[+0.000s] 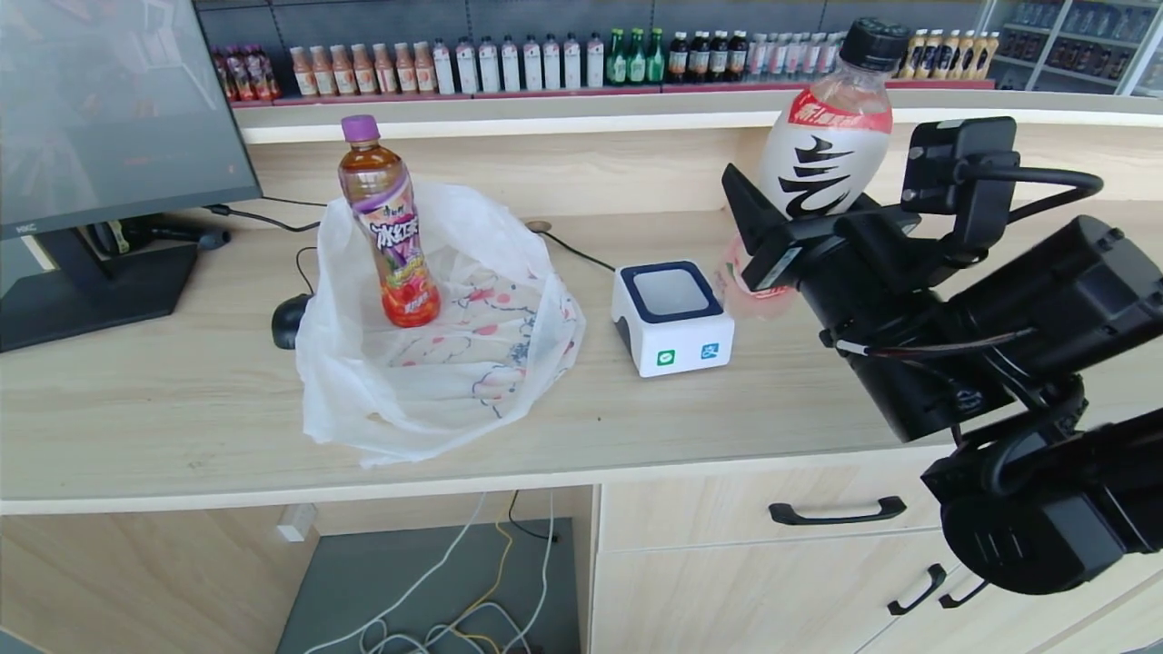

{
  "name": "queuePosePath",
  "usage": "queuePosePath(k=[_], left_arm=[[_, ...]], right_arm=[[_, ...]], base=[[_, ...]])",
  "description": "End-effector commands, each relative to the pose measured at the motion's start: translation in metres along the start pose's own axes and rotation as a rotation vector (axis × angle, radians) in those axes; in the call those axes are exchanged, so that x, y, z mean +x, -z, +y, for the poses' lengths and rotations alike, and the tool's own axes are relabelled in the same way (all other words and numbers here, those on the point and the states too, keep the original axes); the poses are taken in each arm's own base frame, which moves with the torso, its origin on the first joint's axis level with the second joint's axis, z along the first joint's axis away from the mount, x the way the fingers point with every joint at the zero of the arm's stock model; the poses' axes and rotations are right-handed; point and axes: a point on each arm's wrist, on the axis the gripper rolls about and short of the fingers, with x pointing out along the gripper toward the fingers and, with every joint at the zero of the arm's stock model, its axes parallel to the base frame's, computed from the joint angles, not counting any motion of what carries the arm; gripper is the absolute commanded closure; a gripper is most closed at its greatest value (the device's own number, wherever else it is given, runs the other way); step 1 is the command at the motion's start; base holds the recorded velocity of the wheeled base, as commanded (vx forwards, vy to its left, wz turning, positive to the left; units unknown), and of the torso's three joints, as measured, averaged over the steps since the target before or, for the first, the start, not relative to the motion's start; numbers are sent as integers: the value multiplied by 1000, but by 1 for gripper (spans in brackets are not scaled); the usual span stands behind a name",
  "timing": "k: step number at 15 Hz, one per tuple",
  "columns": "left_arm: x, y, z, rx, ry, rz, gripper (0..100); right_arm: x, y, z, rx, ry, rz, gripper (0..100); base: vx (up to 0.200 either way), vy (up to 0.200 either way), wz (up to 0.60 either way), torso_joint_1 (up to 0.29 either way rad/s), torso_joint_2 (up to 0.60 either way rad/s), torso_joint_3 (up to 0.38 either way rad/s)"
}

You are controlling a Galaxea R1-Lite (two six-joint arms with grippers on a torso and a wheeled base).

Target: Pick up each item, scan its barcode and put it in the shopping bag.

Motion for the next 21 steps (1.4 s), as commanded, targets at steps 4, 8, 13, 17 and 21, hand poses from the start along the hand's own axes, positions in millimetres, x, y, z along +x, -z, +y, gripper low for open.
queuePosePath(k=[4, 8, 13, 17, 21], left_arm=[[0, 0, 0, 0, -1, -1, 0], [0, 0, 0, 0, -1, -1, 0], [0, 0, 0, -2, -1, -1, 0], [0, 0, 0, -2, -1, -1, 0], [0, 0, 0, -2, -1, -1, 0]], right_arm=[[7, 2, 8, 19, 24, -8, 100], [10, -2, 9, 54, 30, -31, 100], [12, -3, 4, 63, 48, -36, 100], [12, -3, 5, 64, 47, -36, 100], [11, -2, 8, 68, 52, -28, 100]], base=[[0, 0, 0, 0, 0, 0], [0, 150, 0, -1, 2, 2], [0, 200, 0, 5, 2, 3], [0, 200, 0, 1, 1, 2], [0, 200, 0, 2, 5, 4]])
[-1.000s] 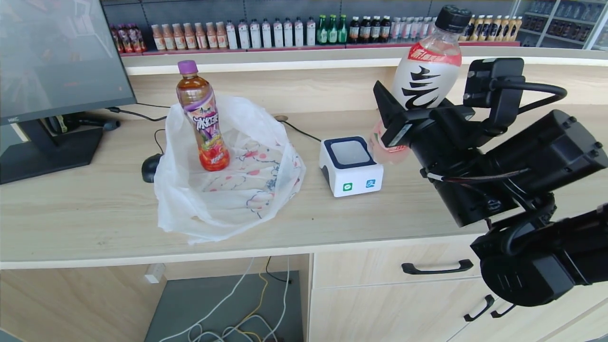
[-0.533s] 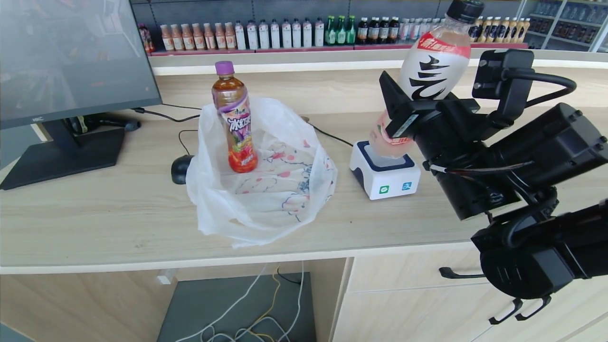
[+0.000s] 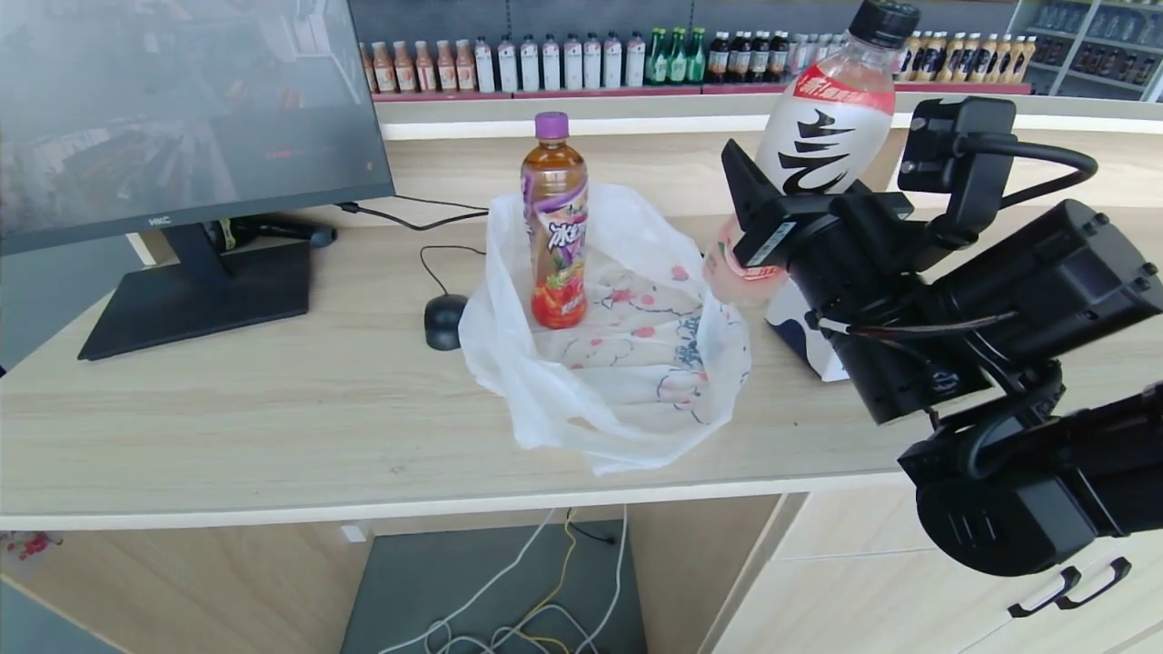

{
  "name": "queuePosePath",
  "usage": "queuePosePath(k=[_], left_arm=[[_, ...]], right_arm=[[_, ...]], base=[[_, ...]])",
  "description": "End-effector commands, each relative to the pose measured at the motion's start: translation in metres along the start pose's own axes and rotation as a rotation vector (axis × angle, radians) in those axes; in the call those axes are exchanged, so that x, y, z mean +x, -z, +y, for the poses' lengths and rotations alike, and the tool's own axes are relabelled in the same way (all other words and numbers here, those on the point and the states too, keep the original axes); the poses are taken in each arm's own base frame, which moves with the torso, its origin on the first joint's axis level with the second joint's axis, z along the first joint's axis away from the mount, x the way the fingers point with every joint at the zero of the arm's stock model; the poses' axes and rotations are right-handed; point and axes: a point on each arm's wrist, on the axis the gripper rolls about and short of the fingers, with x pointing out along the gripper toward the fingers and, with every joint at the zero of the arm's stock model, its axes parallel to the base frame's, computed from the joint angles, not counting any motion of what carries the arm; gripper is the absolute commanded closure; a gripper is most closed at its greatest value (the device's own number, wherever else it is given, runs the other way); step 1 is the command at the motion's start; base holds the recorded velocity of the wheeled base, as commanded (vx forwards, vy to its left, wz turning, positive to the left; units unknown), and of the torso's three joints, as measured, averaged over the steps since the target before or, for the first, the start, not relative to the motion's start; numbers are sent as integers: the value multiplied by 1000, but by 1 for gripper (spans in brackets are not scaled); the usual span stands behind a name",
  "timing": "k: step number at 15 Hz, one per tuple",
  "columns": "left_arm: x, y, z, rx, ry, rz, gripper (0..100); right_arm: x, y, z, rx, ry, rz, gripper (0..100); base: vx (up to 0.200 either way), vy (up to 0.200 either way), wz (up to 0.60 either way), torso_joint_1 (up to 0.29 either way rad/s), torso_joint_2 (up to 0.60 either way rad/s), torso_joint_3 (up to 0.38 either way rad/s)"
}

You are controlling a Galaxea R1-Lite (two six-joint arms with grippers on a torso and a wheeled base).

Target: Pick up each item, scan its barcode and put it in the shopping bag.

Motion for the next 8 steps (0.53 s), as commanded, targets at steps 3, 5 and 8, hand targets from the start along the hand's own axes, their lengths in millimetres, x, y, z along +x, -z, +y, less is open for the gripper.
queuePosePath(k=[3, 5, 8], left_arm=[[0, 0, 0, 2, -1, -1, 0], [0, 0, 0, 2, -1, -1, 0], [0, 0, 0, 2, -1, -1, 0]], right_arm=[[-3, 6, 15, 20, -13, 21, 100], [-5, 7, 18, 21, -21, 27, 100], [-4, 5, 18, 15, -22, 19, 100]], base=[[0, 0, 0, 0, 0, 0], [0, 0, 0, 0, 0, 0], [0, 0, 0, 0, 0, 0]])
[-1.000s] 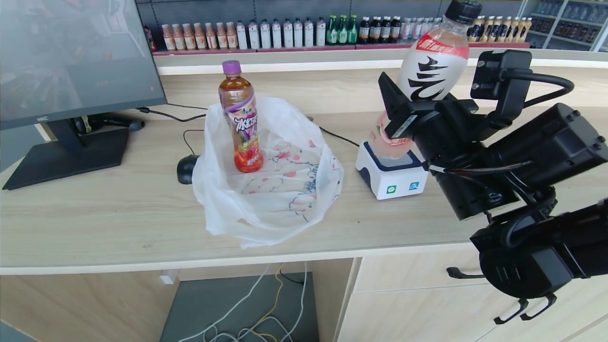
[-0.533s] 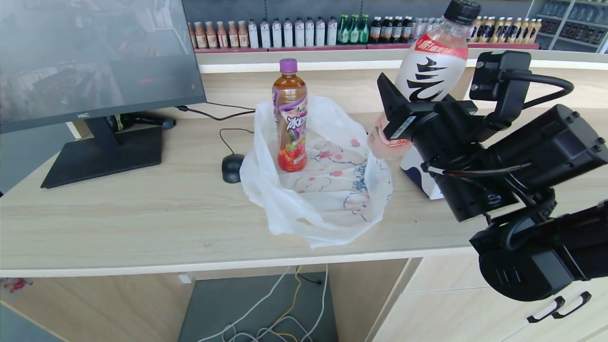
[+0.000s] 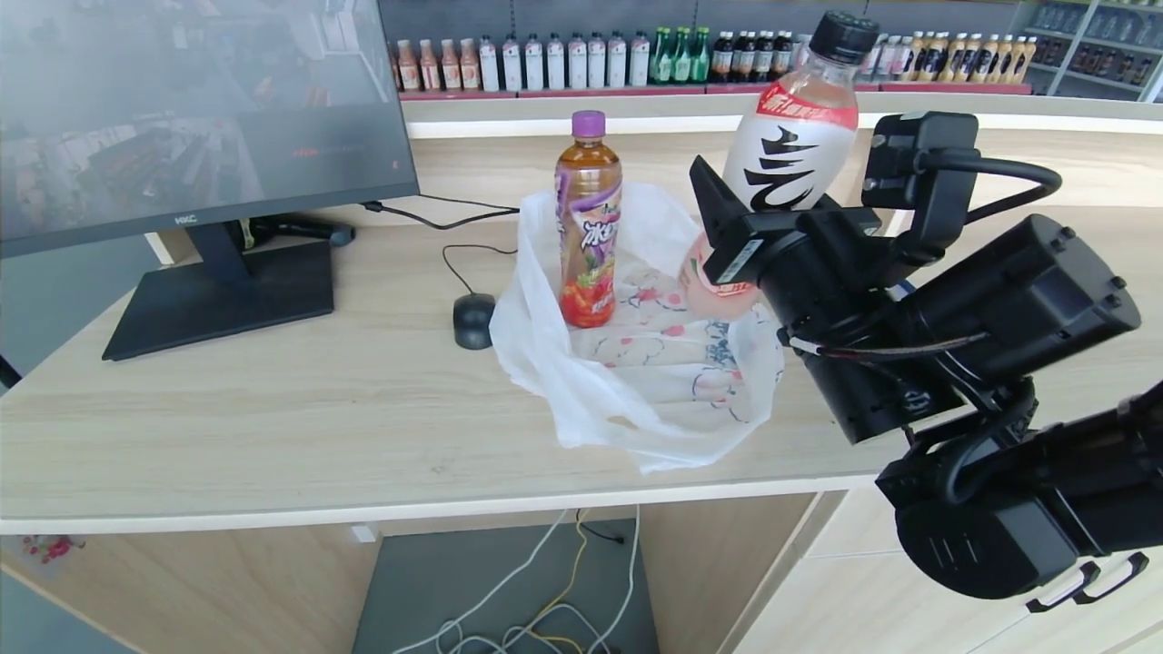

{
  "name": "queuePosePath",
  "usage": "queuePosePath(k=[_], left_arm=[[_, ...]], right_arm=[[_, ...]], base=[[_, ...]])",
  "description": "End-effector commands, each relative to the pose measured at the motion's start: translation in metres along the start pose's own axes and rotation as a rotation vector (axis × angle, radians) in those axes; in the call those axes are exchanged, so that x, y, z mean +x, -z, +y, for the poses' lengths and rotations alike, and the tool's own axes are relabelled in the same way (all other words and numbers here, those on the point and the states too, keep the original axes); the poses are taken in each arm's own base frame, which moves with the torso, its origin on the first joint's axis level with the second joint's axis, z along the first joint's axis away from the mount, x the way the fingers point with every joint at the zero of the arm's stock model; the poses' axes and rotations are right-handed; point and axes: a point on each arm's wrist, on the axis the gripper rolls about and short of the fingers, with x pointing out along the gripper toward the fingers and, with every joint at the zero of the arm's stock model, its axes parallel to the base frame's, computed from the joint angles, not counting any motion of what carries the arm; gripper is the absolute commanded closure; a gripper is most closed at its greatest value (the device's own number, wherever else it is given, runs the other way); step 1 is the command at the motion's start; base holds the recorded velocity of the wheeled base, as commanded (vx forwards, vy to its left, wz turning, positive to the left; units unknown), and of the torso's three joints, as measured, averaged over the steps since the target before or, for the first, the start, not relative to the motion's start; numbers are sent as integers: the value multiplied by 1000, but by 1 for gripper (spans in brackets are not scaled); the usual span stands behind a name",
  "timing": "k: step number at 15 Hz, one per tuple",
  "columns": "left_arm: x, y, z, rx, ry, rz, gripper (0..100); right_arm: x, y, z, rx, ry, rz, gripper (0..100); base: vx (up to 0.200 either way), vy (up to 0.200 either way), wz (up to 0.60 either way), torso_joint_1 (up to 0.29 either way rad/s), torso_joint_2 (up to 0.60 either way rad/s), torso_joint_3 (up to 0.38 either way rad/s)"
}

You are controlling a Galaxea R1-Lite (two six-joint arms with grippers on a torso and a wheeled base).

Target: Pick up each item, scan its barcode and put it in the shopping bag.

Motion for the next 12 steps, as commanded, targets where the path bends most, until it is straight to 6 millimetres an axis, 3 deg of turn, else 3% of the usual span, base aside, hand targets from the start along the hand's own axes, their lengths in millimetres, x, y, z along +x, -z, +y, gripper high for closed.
queuePosePath(k=[1, 4, 8, 12], left_arm=[[0, 0, 0, 0, -1, -1, 0], [0, 0, 0, 0, -1, -1, 0], [0, 0, 0, 0, -1, -1, 0], [0, 0, 0, 0, -1, -1, 0]], right_arm=[[1, 0, 0, -1, 0, -2, 100], [8, -4, 2, -13, -27, 65, 100], [41, -21, 4, -32, -50, 106, 100], [61, -27, -1, -42, -36, 158, 100]], base=[[0, 0, 0, 0, 0, 0], [0, 0, 0, 0, 0, 0], [0, 0, 0, 0, 0, 0], [0, 0, 0, 0, 0, 0]])
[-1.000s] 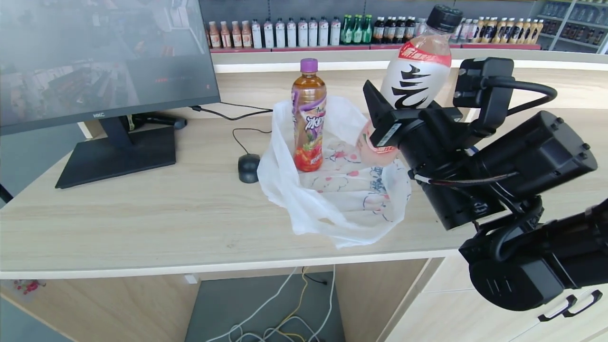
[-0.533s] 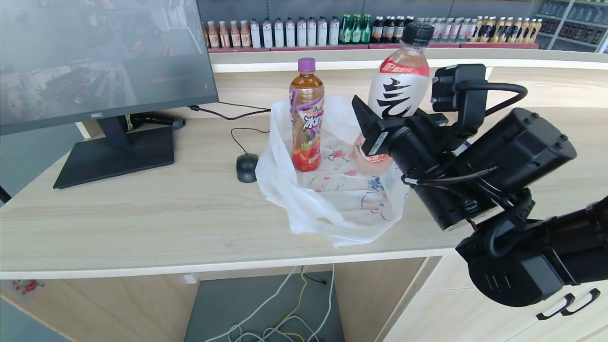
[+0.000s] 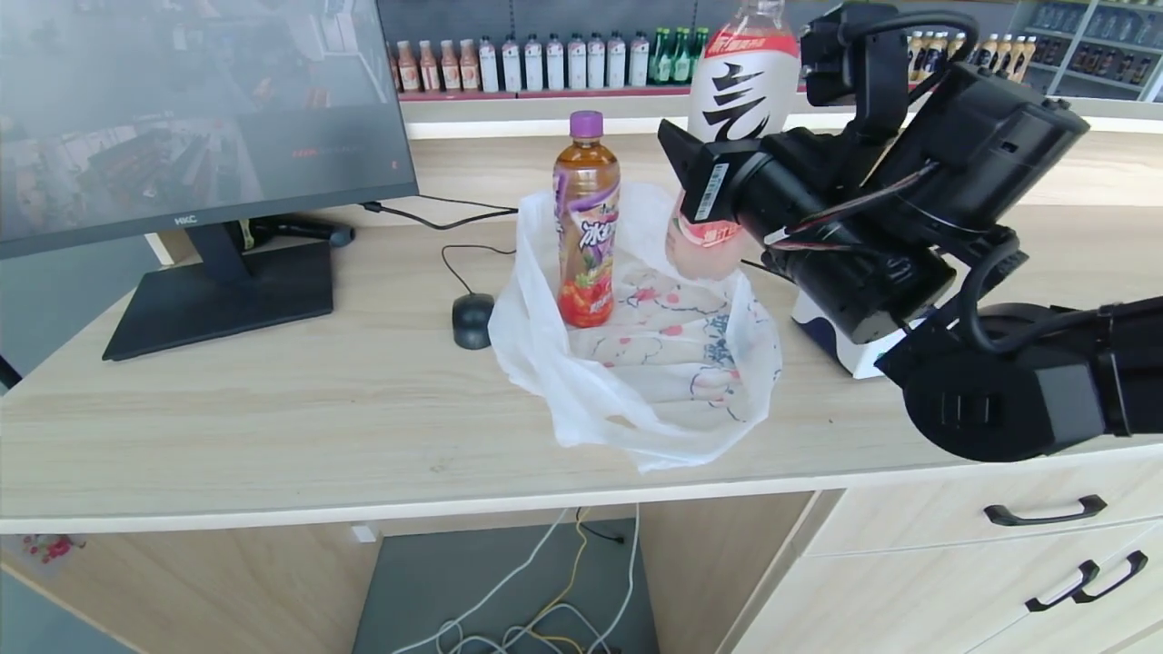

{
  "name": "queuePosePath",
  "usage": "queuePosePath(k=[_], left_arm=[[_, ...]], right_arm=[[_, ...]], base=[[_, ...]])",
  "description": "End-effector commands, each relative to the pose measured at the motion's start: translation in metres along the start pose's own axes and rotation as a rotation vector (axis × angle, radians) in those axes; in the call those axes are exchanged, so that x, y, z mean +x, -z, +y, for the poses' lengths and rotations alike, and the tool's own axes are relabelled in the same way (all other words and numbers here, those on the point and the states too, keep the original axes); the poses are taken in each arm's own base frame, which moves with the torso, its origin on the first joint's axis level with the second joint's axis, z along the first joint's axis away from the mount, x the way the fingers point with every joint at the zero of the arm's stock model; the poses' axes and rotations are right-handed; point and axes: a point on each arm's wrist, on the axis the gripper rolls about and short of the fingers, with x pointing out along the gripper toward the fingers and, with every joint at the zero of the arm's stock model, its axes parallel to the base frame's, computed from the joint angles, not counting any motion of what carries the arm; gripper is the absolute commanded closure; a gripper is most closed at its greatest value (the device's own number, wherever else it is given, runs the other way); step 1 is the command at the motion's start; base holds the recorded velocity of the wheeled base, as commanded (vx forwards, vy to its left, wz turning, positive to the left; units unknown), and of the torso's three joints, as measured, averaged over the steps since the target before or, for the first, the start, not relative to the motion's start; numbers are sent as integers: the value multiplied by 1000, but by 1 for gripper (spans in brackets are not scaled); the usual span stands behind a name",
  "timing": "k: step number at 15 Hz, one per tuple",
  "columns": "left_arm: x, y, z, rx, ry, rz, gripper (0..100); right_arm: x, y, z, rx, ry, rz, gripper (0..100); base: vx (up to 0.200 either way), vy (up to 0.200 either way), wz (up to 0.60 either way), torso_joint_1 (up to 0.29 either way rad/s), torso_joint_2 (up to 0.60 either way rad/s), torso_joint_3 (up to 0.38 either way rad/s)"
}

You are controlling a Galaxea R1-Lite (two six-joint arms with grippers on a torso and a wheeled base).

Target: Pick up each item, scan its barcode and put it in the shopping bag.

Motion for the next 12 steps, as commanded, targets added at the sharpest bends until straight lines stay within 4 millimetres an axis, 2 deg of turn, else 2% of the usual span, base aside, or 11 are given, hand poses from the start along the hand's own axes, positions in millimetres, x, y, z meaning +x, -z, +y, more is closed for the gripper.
queuePosePath(k=[1, 6, 12], left_arm=[[0, 0, 0, 0, 0, -1, 0], [0, 0, 0, 0, 0, -1, 0], [0, 0, 0, 0, 0, -1, 0]], right_arm=[[12, -5, -9, 13, 28, -6, 100], [20, 16, -23, 13, 30, 62, 100], [29, 55, -19, 1, 20, 140, 100]], base=[[0, 0, 0, 0, 0, 0], [0, 0, 0, 0, 0, 0], [0, 0, 0, 0, 0, 0]])
